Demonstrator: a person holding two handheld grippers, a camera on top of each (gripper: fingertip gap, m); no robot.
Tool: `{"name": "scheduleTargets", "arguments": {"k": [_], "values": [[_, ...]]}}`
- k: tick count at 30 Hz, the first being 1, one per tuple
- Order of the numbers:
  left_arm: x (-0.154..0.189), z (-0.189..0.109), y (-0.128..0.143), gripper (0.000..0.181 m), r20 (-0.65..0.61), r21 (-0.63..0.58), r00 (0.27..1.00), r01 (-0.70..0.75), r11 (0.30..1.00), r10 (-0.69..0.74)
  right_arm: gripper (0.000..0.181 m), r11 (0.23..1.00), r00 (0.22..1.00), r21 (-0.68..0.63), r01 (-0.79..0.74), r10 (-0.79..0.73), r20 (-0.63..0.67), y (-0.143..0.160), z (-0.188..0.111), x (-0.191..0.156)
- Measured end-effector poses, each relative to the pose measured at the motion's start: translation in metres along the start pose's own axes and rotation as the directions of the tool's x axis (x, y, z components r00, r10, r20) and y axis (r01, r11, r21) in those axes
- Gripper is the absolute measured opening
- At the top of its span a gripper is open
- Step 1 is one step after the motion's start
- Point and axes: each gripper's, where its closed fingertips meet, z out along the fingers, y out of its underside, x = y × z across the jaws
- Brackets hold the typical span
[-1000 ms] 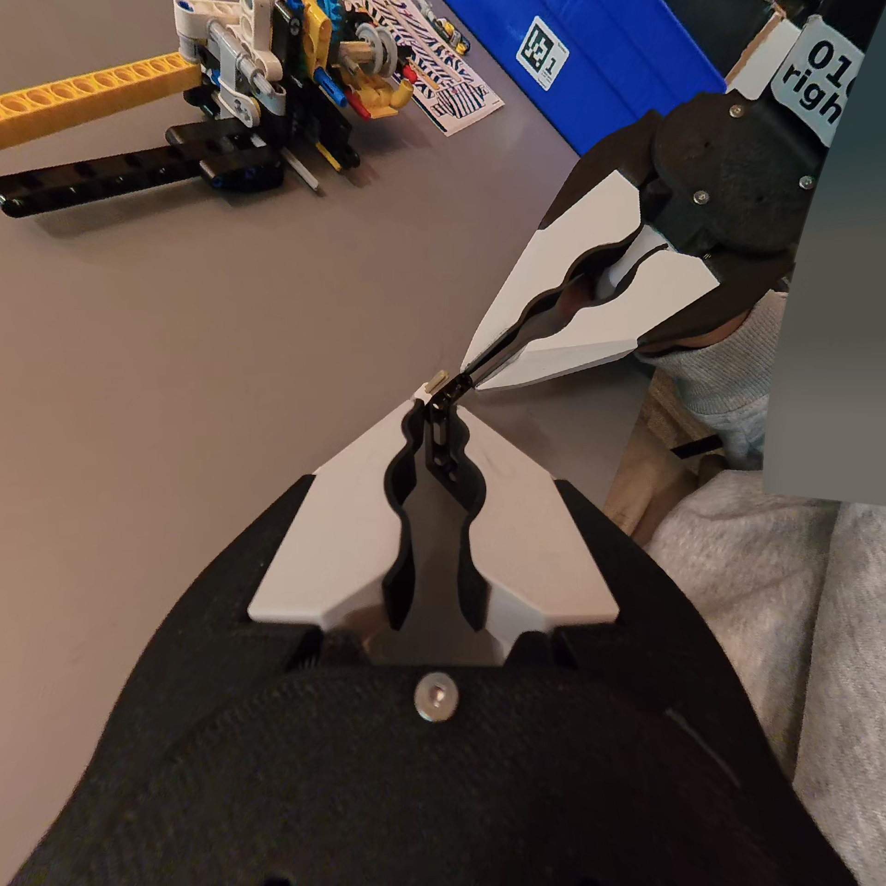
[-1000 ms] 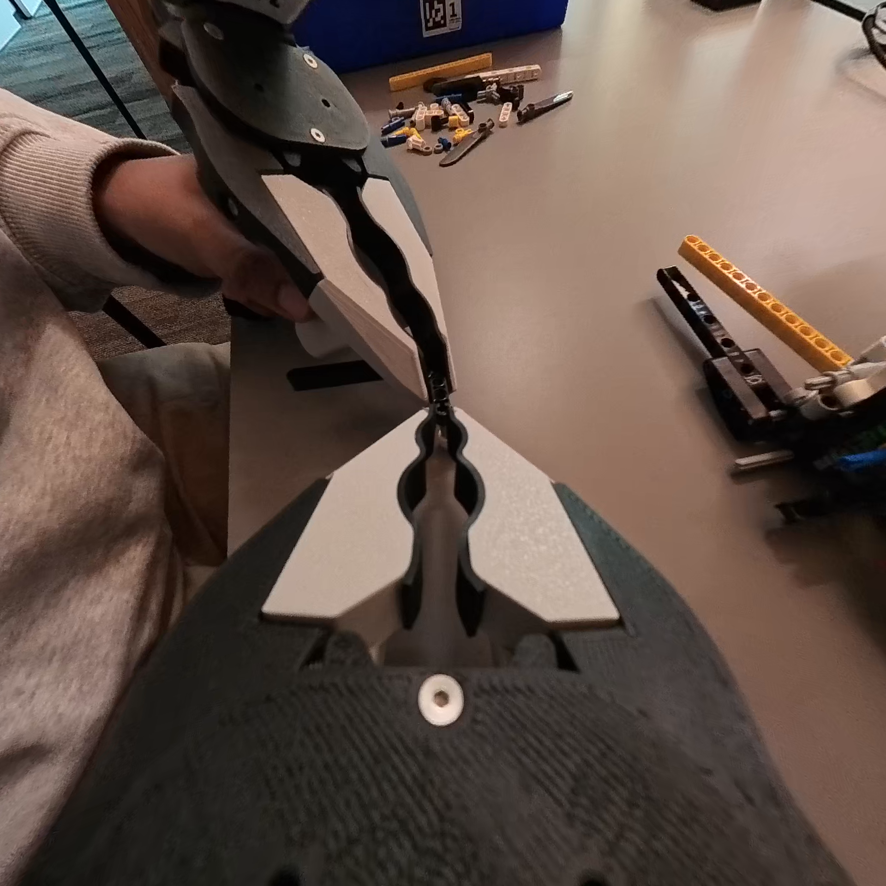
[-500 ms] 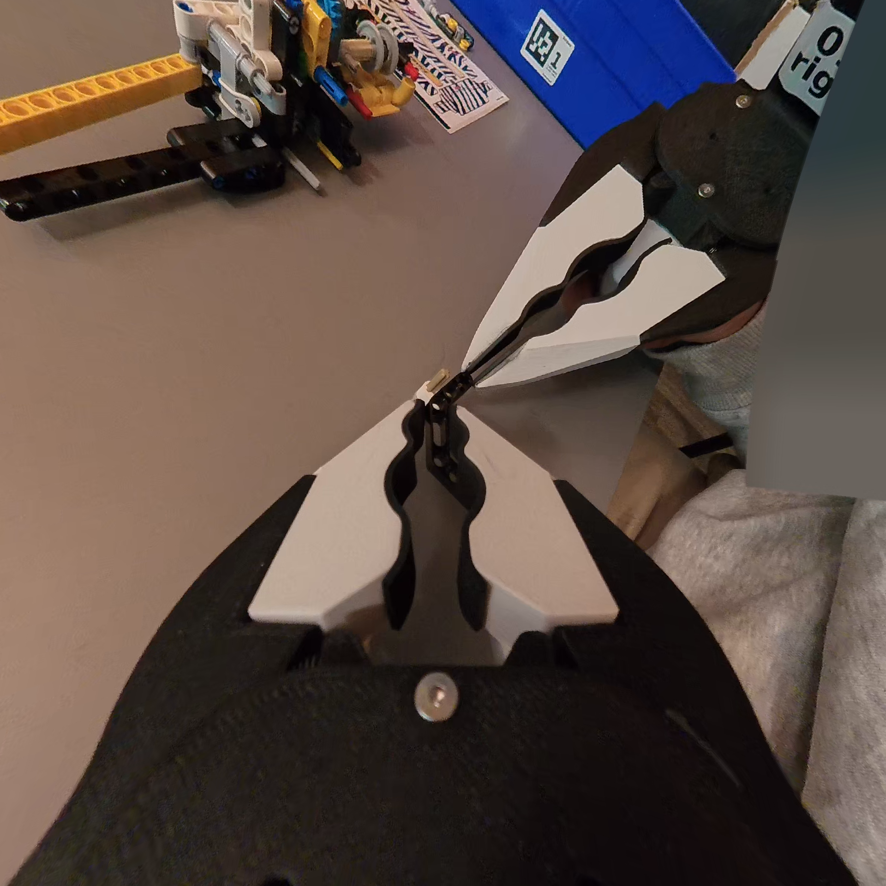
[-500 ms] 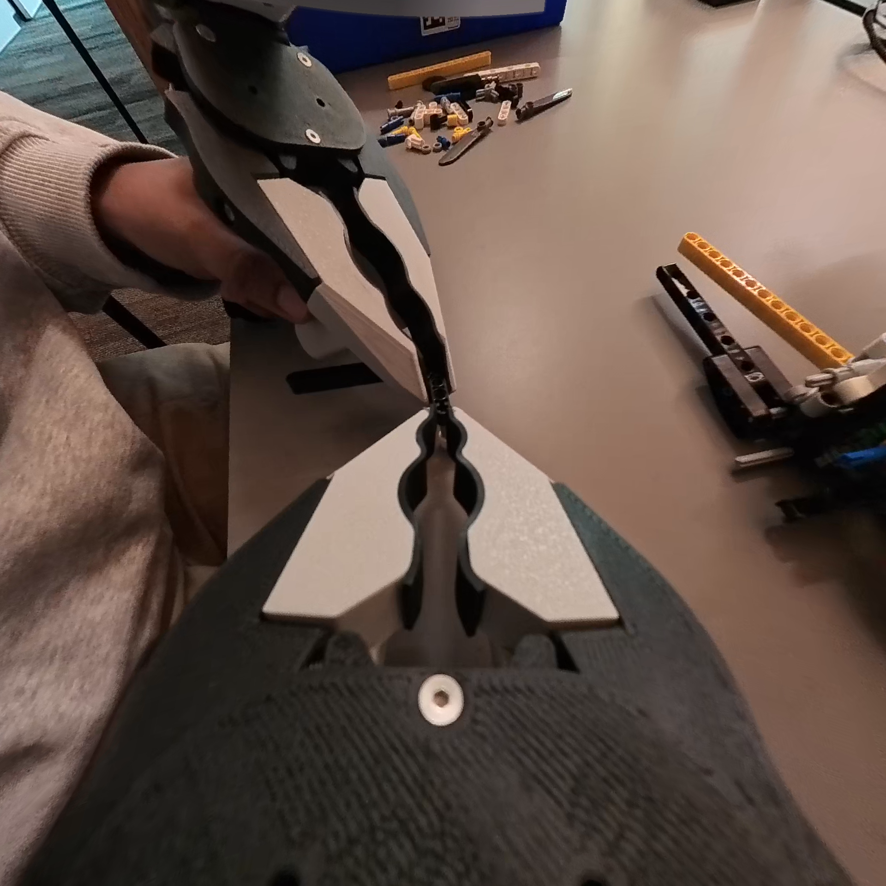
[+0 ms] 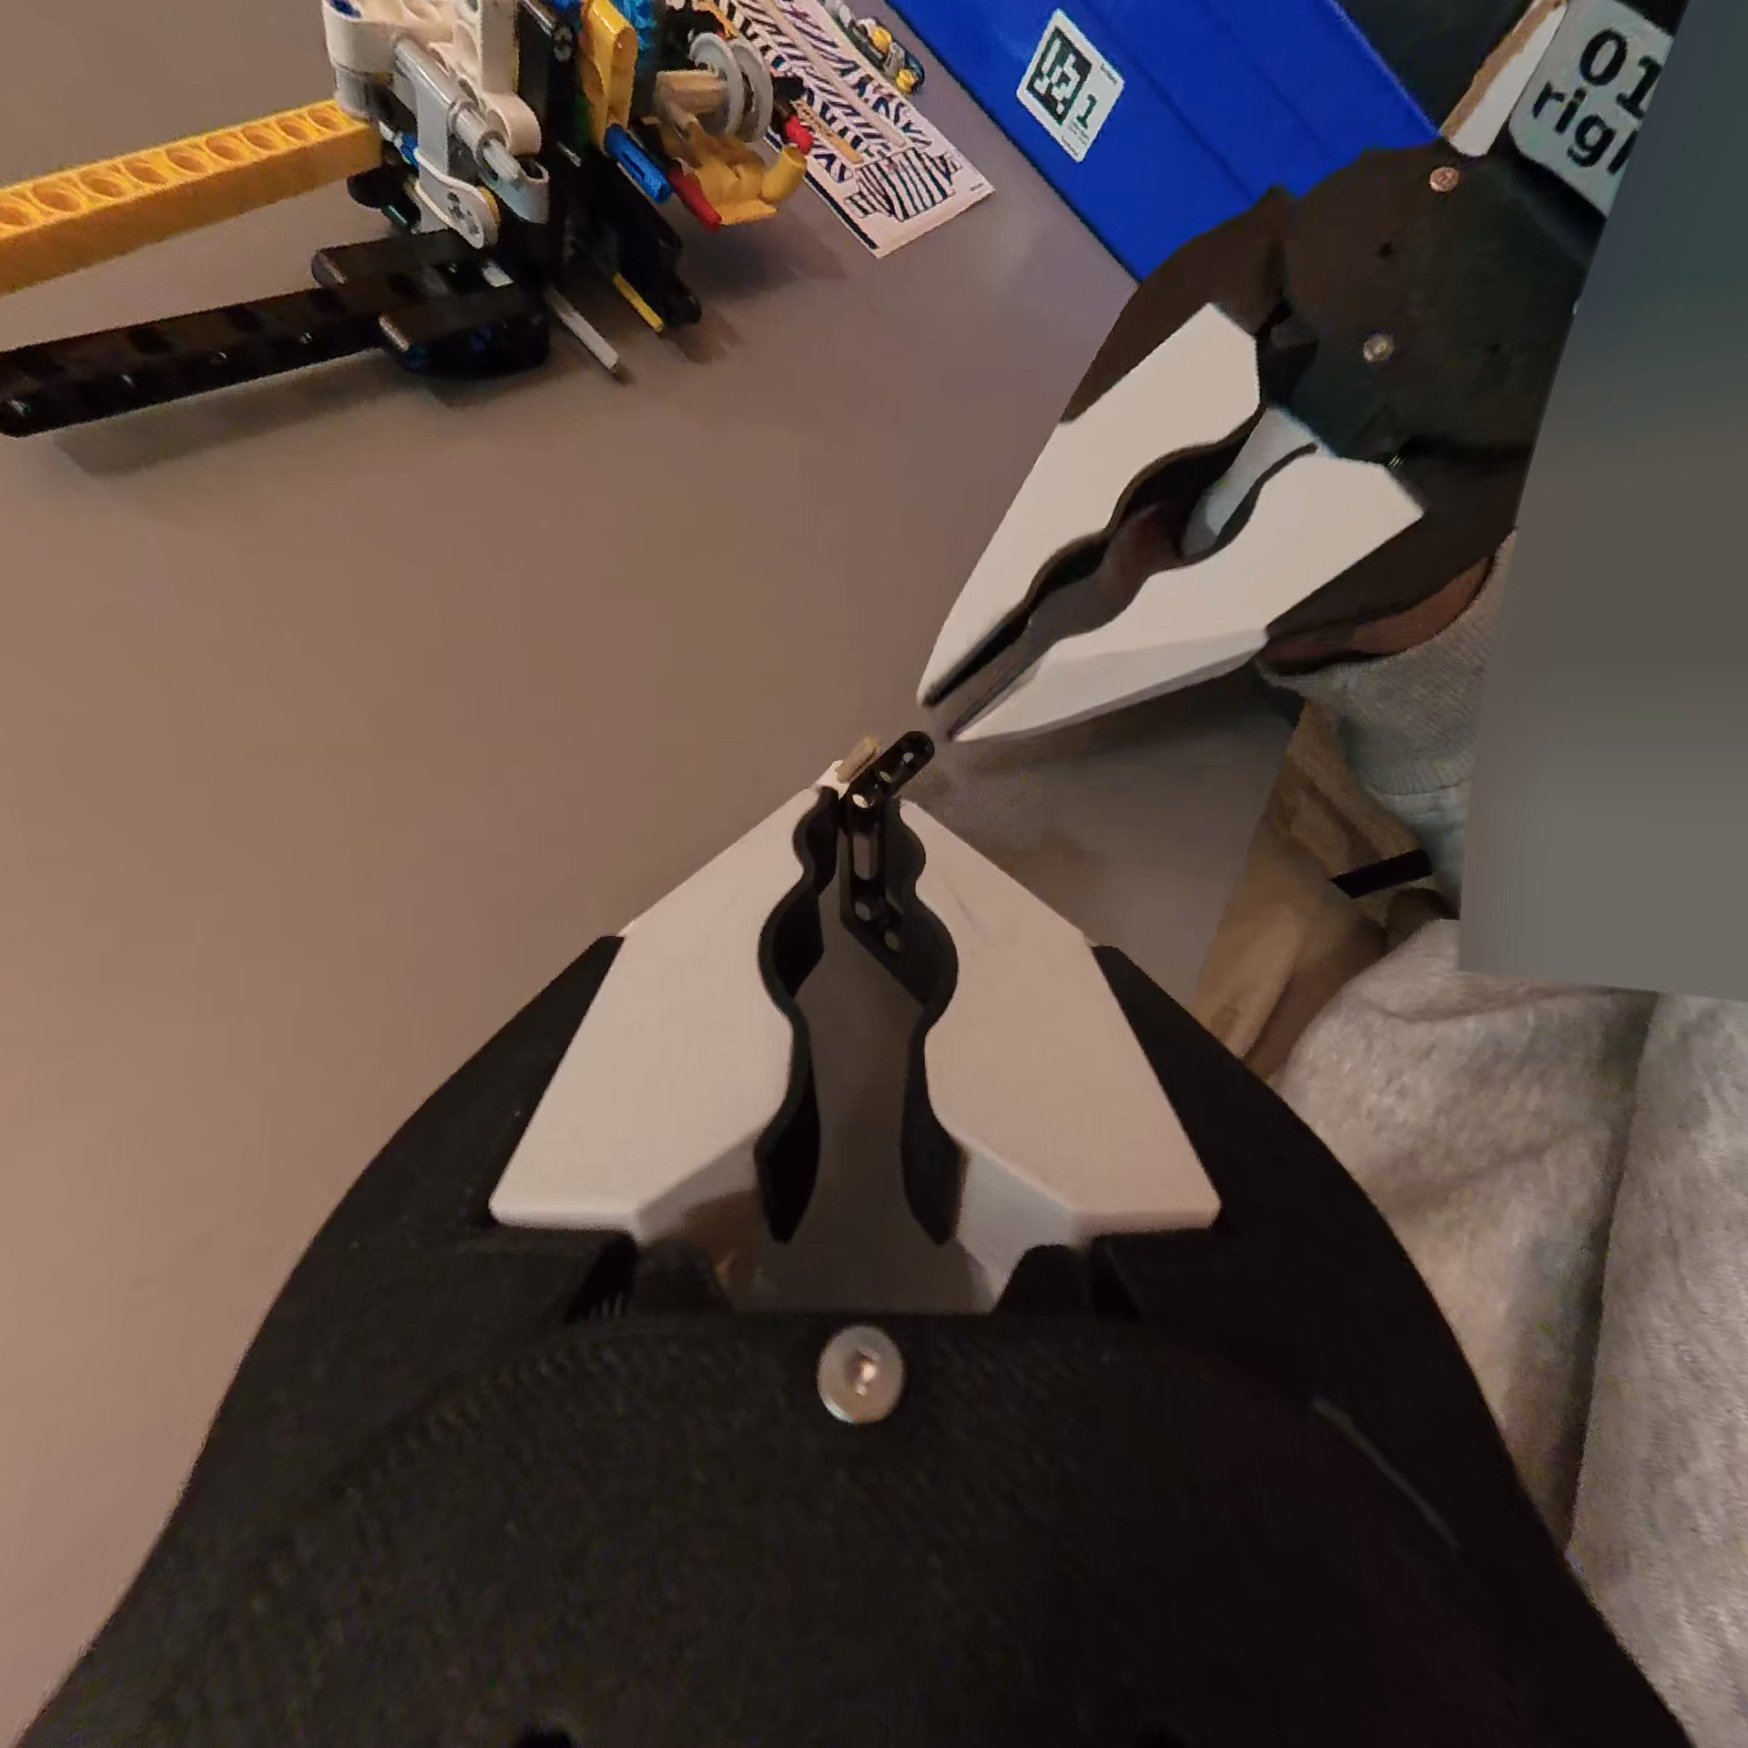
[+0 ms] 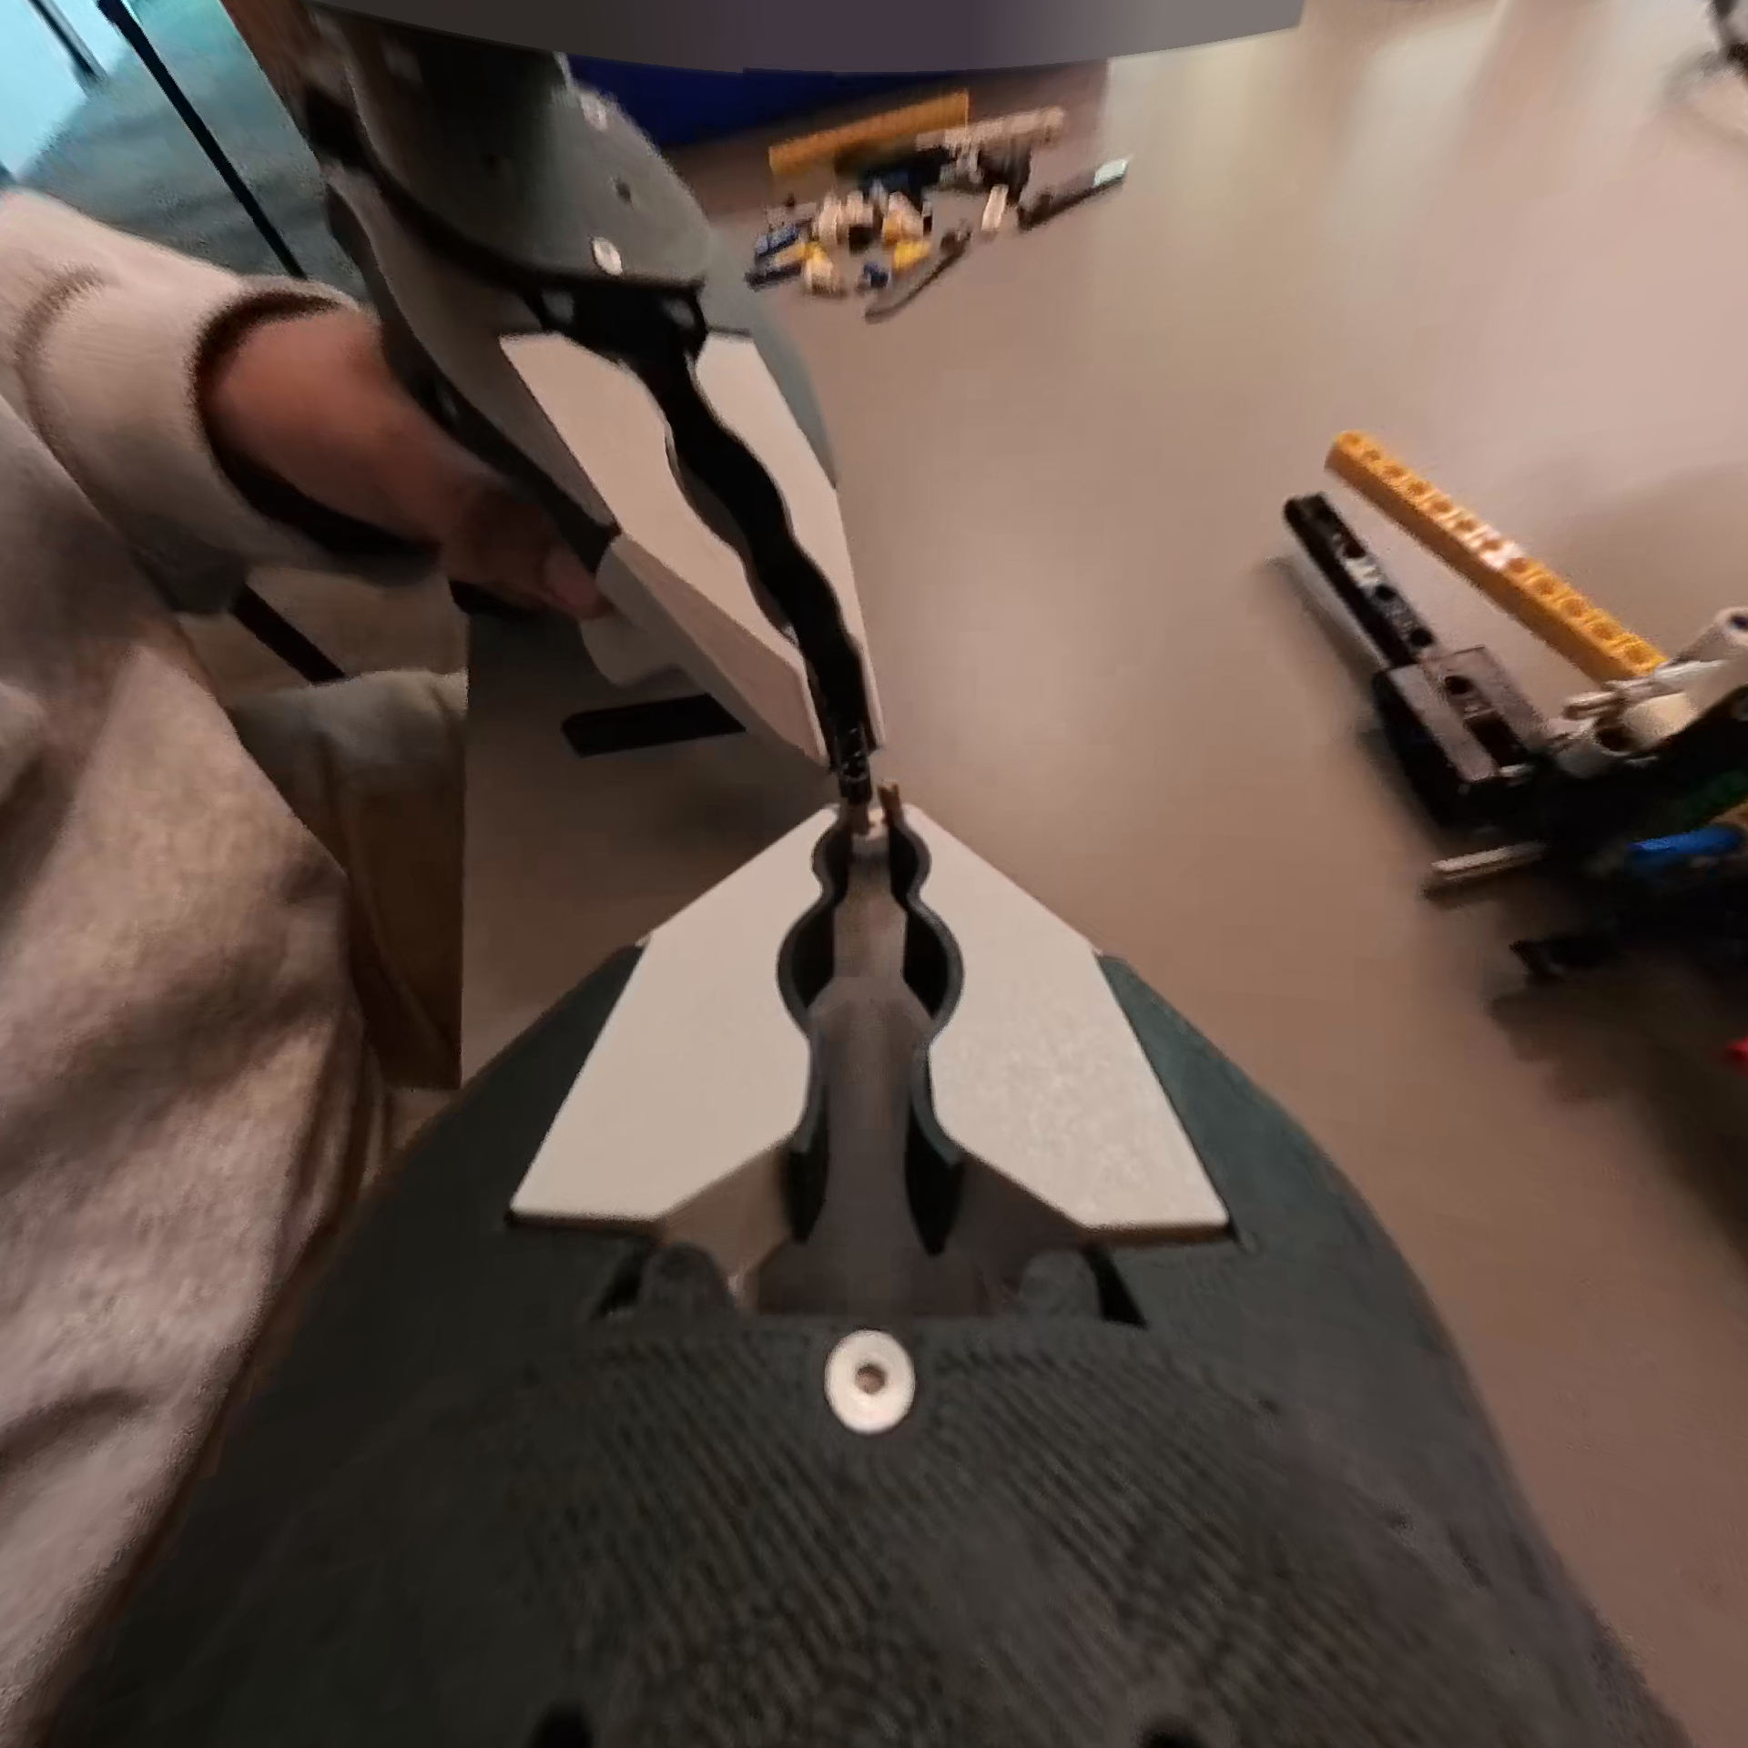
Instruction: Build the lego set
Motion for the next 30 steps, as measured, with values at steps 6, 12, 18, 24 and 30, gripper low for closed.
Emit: {"name": "scheduleTargets", "arguments": {"k": [6,12,18,24,30], "values": [[0.002,0.002,0.001,0.007,0.005,-0.015,1.0,-0.005,1.0,0.005,0.014,0.995,0.999,0.081,0.05,-0.049,-0.015,-0.014,-0.001,-0.004],[0.001,0.001,0.001,0.007,0.018,-0.02,1.0,-0.003,1.0,0.003,0.008,0.996,0.996,0.023,0.085,-0.085,-0.028,-0.008,0.007,-0.007],[0.004,0.0,0.0,0.007,0.007,-0.015,1.0,-0.006,1.0,0.006,0.005,0.997,0.997,0.032,0.072,-0.071,-0.015,-0.01,0.006,-0.007],[0.021,-0.004,-0.004,0.025,-0.127,0.015,0.992,0.02,1.0,-0.018,0.0,0.996,0.997,0.072,0.058,-0.062,0.047,-0.013,0.0,-0.014],[0.015,-0.004,-0.001,0.019,-0.136,0.0,0.989,0.062,0.998,-0.061,0.0,0.996,0.995,0.021,0.084,-0.085,0.051,-0.001,-0.003,-0.013]]}}
